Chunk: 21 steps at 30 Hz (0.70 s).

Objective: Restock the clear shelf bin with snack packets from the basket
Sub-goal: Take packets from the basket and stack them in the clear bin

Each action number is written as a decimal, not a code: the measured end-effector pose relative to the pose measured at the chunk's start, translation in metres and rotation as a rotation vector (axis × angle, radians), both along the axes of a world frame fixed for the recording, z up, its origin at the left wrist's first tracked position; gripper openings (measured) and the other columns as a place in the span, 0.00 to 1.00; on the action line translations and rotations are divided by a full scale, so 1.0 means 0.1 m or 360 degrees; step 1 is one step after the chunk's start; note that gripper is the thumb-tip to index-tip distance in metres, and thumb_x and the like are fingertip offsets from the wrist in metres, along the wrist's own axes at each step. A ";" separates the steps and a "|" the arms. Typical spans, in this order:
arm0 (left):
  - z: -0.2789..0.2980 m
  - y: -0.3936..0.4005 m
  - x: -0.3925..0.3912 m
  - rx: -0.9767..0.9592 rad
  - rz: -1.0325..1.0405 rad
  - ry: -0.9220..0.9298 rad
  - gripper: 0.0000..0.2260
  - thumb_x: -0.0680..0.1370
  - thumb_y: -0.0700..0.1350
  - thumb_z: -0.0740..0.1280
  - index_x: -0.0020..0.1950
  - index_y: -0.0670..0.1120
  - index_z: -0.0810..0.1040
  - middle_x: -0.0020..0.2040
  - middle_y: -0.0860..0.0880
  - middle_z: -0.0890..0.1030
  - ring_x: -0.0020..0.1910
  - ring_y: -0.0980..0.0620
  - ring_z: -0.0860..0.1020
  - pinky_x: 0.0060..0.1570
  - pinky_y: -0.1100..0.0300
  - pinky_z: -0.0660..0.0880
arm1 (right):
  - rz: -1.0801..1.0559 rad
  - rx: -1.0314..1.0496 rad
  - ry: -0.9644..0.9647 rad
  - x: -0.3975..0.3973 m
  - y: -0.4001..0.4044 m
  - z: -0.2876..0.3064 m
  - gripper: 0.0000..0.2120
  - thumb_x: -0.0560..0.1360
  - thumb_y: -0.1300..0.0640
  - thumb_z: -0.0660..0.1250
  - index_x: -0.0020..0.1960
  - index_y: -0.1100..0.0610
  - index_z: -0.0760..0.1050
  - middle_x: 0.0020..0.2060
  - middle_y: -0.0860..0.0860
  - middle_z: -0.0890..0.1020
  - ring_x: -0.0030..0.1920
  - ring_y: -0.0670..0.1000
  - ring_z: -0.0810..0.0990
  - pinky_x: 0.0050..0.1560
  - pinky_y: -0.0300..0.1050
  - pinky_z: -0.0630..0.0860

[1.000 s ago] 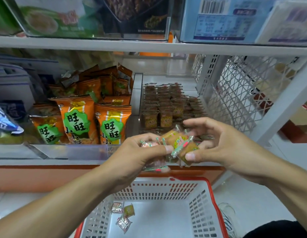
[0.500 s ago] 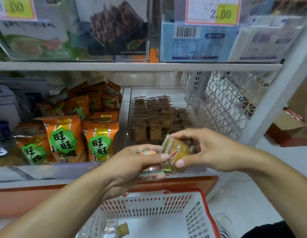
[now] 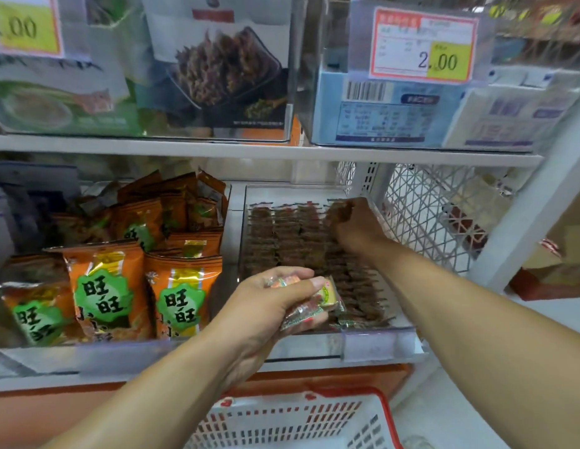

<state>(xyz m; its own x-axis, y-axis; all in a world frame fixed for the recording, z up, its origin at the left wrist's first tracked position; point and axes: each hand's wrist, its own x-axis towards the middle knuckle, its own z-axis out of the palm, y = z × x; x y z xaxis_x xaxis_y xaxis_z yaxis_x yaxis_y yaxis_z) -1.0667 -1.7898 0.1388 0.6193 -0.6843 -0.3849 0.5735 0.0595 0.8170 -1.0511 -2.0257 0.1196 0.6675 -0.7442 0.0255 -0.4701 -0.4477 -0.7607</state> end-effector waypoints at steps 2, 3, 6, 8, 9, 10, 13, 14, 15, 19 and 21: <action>-0.01 0.00 0.02 -0.0014 -0.0011 0.0017 0.15 0.63 0.40 0.80 0.48 0.39 0.87 0.46 0.38 0.87 0.45 0.41 0.87 0.34 0.58 0.83 | -0.0067 0.0076 -0.0052 0.11 -0.04 -0.01 0.24 0.74 0.54 0.73 0.67 0.59 0.71 0.60 0.57 0.80 0.62 0.59 0.78 0.64 0.54 0.74; -0.01 0.00 0.03 -0.0016 -0.0018 0.0022 0.13 0.65 0.39 0.80 0.48 0.39 0.87 0.47 0.38 0.87 0.45 0.41 0.87 0.34 0.58 0.83 | -0.0079 0.0120 -0.0069 0.14 -0.06 -0.02 0.23 0.75 0.55 0.72 0.67 0.59 0.71 0.60 0.58 0.80 0.61 0.59 0.78 0.61 0.51 0.75; -0.01 0.02 0.05 -0.0010 -0.0031 0.0036 0.10 0.69 0.36 0.79 0.49 0.39 0.86 0.47 0.37 0.87 0.44 0.40 0.87 0.33 0.58 0.83 | -0.0045 0.0136 -0.0073 0.18 -0.11 -0.08 0.10 0.78 0.60 0.67 0.56 0.64 0.79 0.49 0.56 0.84 0.55 0.58 0.81 0.46 0.45 0.71; 0.00 0.03 0.05 -0.0019 -0.0041 0.0036 0.12 0.66 0.38 0.79 0.48 0.40 0.87 0.47 0.37 0.87 0.44 0.40 0.87 0.33 0.58 0.83 | 0.0018 0.0178 -0.0029 0.19 -0.11 -0.13 0.09 0.79 0.59 0.66 0.54 0.62 0.82 0.48 0.56 0.85 0.54 0.57 0.82 0.52 0.46 0.74; 0.01 0.03 0.05 -0.0020 -0.0045 0.0033 0.12 0.65 0.38 0.80 0.48 0.40 0.87 0.47 0.38 0.87 0.44 0.41 0.87 0.33 0.58 0.83 | 0.0041 0.0193 0.0010 0.20 -0.11 -0.15 0.10 0.80 0.57 0.65 0.55 0.61 0.82 0.51 0.56 0.85 0.55 0.56 0.82 0.56 0.47 0.75; 0.01 0.03 0.04 -0.0020 -0.0049 0.0030 0.12 0.65 0.38 0.80 0.48 0.40 0.87 0.46 0.38 0.87 0.45 0.40 0.87 0.34 0.58 0.83 | 0.0046 0.0178 0.0050 0.20 -0.12 -0.17 0.11 0.81 0.55 0.65 0.56 0.60 0.82 0.53 0.56 0.85 0.55 0.56 0.82 0.58 0.47 0.75; 0.03 0.05 0.01 -0.0011 -0.0064 0.0037 0.09 0.70 0.36 0.78 0.49 0.40 0.87 0.46 0.38 0.87 0.45 0.40 0.87 0.33 0.57 0.83 | 0.0004 0.0102 0.0099 0.20 -0.13 -0.16 0.08 0.79 0.59 0.67 0.55 0.59 0.81 0.53 0.57 0.84 0.52 0.57 0.82 0.55 0.47 0.77; 0.03 0.05 0.01 -0.0005 -0.0059 0.0041 0.09 0.70 0.36 0.78 0.50 0.39 0.86 0.46 0.38 0.87 0.45 0.40 0.87 0.33 0.57 0.83 | 0.0008 0.0081 0.0134 0.20 -0.13 -0.14 0.09 0.78 0.61 0.67 0.57 0.60 0.81 0.54 0.58 0.84 0.53 0.57 0.82 0.54 0.47 0.78; 0.04 0.06 0.00 0.0000 -0.0049 0.0044 0.10 0.71 0.35 0.78 0.51 0.39 0.86 0.46 0.38 0.87 0.45 0.40 0.87 0.33 0.58 0.83 | 0.0029 0.0043 0.0199 0.19 -0.14 -0.12 0.12 0.77 0.63 0.67 0.60 0.60 0.79 0.55 0.57 0.83 0.54 0.58 0.81 0.54 0.46 0.77; 0.06 0.07 0.00 -0.0024 -0.0037 0.0070 0.11 0.71 0.35 0.77 0.52 0.38 0.85 0.45 0.37 0.87 0.44 0.39 0.87 0.32 0.57 0.83 | 0.0098 -0.0126 0.0325 0.19 -0.18 -0.06 0.23 0.76 0.65 0.67 0.70 0.59 0.70 0.62 0.59 0.79 0.62 0.61 0.77 0.59 0.46 0.74; 0.07 0.08 0.00 -0.0036 -0.0048 0.0078 0.11 0.71 0.35 0.78 0.53 0.38 0.85 0.45 0.37 0.87 0.44 0.39 0.87 0.32 0.57 0.83 | 0.0077 -0.0096 0.0245 0.21 -0.18 -0.04 0.32 0.75 0.68 0.67 0.76 0.55 0.63 0.65 0.58 0.77 0.64 0.60 0.76 0.56 0.44 0.72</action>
<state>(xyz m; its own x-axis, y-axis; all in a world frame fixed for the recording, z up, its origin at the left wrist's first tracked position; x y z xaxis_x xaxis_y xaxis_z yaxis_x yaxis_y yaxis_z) -1.0664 -1.7823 0.1455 0.5790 -0.7112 -0.3986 0.6147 0.0595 0.7865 -1.0296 -2.0433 0.1157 0.7019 -0.7113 -0.0366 -0.5559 -0.5151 -0.6524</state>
